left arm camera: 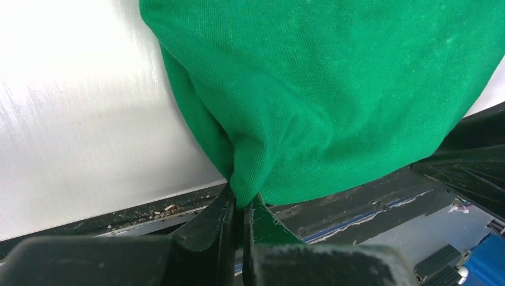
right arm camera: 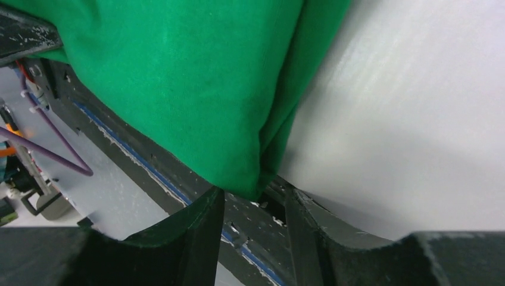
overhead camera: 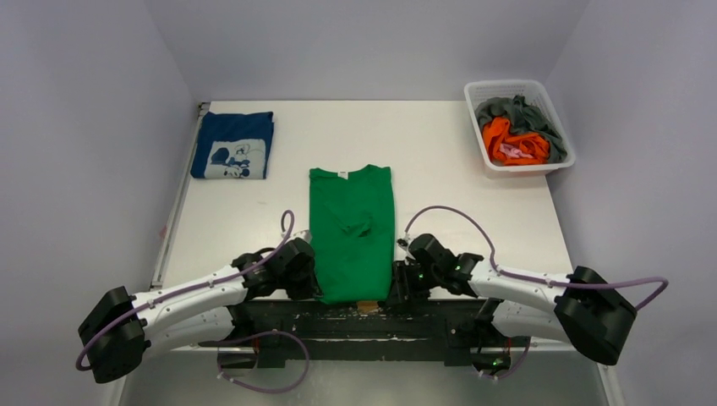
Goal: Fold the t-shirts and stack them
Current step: Grab one side of the 2/3 rectangular tshirt with both arms, then fold the long partially folded tshirt into a neat square, then smooth out wrinkles on the folded tshirt, then put the neatly folded tshirt into the corner of the board with the left arm
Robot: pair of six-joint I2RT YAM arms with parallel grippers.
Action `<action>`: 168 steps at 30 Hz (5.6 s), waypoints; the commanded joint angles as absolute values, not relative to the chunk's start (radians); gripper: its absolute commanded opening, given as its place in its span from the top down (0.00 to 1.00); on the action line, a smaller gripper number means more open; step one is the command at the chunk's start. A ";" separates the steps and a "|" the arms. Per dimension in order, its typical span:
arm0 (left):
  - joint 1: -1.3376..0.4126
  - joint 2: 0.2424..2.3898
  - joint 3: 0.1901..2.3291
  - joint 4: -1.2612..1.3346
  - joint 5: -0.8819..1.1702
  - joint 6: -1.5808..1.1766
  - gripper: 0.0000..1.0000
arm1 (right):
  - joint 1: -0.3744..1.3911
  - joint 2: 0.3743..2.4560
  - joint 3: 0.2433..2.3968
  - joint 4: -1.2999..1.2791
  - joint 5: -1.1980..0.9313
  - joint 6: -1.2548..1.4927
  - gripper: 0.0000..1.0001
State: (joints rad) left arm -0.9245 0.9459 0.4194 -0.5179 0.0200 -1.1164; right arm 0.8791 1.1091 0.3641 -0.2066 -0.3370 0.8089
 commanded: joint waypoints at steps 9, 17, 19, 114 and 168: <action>-0.931 0.832 0.408 -0.549 -0.046 -1.147 1.00 | 0.900 1.088 0.415 -0.142 -0.295 0.802 1.00; -0.916 0.780 0.603 -0.659 -0.178 -1.043 1.00 | 0.898 0.958 0.611 -0.334 -0.164 0.764 1.00; -0.860 0.821 0.699 -0.672 -0.187 -0.993 1.00 | 0.893 0.979 0.682 -0.362 -0.080 0.745 1.00; -0.372 1.398 0.919 -0.504 0.059 -0.728 0.00 | 0.463 1.222 0.787 -0.063 0.058 0.619 0.45; -0.173 1.949 1.925 -0.786 -0.635 0.194 1.00 | 0.462 1.066 0.718 -0.082 0.257 0.549 0.43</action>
State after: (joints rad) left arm -0.2039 2.0003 1.8420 -0.8249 -0.5991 0.0761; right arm 0.4644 1.0496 0.7136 -0.1108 0.2234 0.5621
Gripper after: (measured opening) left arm 0.062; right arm 0.569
